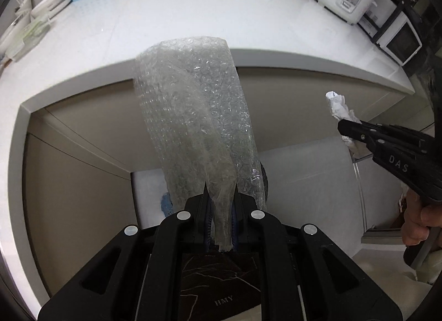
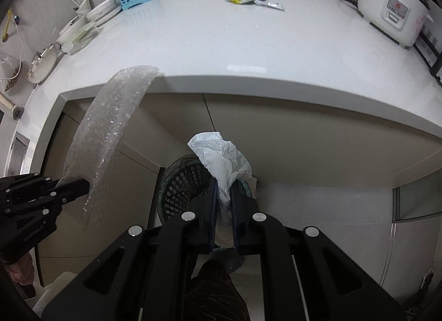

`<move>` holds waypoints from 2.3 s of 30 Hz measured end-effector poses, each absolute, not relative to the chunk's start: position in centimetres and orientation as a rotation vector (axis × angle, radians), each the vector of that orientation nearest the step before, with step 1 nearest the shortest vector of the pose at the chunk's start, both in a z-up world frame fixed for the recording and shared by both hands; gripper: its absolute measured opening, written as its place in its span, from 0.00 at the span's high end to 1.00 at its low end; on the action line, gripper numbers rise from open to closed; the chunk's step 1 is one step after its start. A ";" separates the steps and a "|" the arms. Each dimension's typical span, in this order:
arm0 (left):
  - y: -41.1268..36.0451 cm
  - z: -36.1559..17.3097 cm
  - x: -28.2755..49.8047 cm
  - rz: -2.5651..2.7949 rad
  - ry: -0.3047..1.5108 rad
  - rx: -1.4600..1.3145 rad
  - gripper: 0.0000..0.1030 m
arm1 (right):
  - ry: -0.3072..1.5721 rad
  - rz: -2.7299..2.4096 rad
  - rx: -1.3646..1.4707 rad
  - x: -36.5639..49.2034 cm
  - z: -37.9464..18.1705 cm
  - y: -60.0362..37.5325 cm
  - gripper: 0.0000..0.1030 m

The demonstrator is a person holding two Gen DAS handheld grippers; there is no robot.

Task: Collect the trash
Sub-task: 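Lift the bubble wrap and tissue and carry both down over the trash bin, then open the left gripper to drop the bubble wrap into the bin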

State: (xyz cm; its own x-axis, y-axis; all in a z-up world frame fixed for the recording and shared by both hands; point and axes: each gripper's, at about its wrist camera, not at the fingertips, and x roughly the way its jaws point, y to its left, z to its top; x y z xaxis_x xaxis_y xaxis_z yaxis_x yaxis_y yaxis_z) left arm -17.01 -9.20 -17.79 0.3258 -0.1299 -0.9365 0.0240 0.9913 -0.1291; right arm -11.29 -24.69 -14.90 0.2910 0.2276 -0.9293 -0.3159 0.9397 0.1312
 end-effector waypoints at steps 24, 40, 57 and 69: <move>-9.3 -28.2 -14.4 -0.101 1.425 -0.131 0.90 | 1.363 0.359 -0.104 -10.0 -24.4 -23.1 0.92; -10.6 -34.0 -12.4 -0.099 1.569 -0.135 0.90 | 1.402 0.317 -0.117 -10.3 -27.0 -23.5 0.92; -10.7 -35.9 -10.9 -0.152 1.641 -0.129 0.80 | 1.435 0.274 -0.099 -9.5 -27.0 -22.1 0.92; -10.5 -36.4 -11.4 -0.127 1.629 -0.136 0.62 | 1.446 0.280 -0.092 -8.9 -27.0 -22.9 0.92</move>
State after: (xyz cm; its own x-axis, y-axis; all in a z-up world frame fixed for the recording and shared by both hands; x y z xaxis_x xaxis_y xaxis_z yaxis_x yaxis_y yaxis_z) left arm -11.39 -10.48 -36.36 -0.0612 -0.1656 -0.9843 -0.0110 0.9862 -0.1653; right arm -8.86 -22.87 -27.04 0.0979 0.1335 -0.9862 -0.2446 0.9638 0.1062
